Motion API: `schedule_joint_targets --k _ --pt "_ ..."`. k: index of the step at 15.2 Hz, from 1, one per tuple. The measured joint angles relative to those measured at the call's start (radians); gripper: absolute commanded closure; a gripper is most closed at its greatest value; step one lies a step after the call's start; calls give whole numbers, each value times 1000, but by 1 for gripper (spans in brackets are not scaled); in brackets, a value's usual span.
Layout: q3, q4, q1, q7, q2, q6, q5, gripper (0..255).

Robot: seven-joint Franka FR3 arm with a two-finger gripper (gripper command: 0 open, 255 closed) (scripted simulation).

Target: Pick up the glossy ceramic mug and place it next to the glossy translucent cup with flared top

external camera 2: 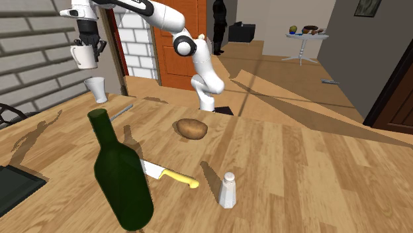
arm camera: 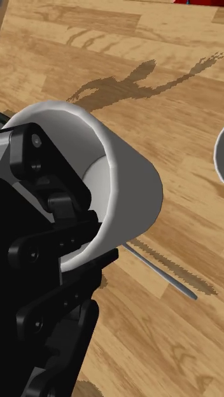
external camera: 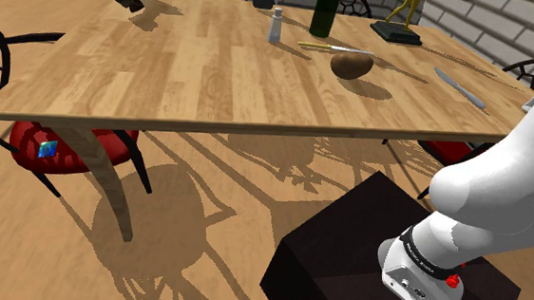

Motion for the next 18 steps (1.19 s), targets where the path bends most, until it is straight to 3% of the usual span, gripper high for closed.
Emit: schedule_joint_targets --k 9,18 --pt "-3 -248 92 -5 -95 172 -81 255" --pt "3 -441 139 -6 -157 321 -130 255"
